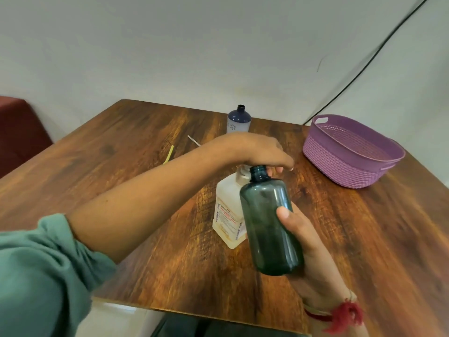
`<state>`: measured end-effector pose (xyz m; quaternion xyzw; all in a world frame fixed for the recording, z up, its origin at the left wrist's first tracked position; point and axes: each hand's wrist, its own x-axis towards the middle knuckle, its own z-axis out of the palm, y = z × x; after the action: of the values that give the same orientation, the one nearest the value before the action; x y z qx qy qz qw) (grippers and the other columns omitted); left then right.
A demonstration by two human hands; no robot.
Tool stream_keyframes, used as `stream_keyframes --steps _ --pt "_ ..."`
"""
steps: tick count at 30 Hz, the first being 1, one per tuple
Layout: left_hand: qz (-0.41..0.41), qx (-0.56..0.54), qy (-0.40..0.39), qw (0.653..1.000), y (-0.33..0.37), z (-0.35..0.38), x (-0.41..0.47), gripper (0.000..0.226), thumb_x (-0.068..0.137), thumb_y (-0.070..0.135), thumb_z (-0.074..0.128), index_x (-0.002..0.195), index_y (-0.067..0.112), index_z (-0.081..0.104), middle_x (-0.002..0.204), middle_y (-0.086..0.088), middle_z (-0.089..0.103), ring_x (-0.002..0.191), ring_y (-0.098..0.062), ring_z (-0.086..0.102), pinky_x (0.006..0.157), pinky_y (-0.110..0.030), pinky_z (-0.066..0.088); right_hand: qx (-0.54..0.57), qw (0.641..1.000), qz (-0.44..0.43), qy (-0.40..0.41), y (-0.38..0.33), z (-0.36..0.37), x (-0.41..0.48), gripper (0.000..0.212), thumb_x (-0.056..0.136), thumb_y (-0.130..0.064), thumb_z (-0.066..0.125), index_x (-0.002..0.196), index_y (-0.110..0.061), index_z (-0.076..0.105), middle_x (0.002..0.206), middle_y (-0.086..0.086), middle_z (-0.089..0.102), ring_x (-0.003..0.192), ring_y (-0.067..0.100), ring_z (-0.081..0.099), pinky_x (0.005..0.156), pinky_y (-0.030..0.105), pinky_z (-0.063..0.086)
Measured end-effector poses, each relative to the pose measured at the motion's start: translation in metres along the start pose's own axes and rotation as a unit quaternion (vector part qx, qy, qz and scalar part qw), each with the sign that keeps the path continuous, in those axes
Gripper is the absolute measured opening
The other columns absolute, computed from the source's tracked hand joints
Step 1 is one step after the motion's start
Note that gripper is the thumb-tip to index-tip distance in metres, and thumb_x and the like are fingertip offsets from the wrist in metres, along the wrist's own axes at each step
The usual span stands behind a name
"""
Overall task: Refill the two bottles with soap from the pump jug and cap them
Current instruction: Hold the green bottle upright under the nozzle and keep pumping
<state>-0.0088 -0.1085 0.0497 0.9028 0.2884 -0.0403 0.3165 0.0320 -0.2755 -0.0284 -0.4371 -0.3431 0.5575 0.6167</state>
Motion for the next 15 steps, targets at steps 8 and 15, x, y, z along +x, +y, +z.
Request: stream_keyframes --steps 8,15 --pt "-0.003 0.053 0.006 0.999 0.005 0.000 -0.002 0.033 0.092 0.043 0.047 0.094 0.015 0.062 0.091 -0.001 0.062 0.076 -0.015 0.055 0.075 -0.028 0.044 0.008 1.000 0.004 -0.006 -0.001 0.000 -0.003 0.080 0.043 -0.053 0.086 0.110 -0.016 0.066 0.105 0.013 0.069 0.086 0.021 0.069 0.061 0.028 0.054" --pt "-0.001 0.122 0.023 0.992 0.007 -0.007 -0.005 0.038 0.092 0.048 0.044 0.100 0.015 0.060 0.089 0.002 0.059 0.078 -0.013 0.053 0.074 -0.030 0.041 -0.007 1.000 -0.008 0.006 -0.001 0.004 -0.004 0.090 0.042 -0.056 0.085 0.117 -0.014 0.060 0.107 0.013 0.069 0.088 0.022 0.069 0.061 0.028 0.054"
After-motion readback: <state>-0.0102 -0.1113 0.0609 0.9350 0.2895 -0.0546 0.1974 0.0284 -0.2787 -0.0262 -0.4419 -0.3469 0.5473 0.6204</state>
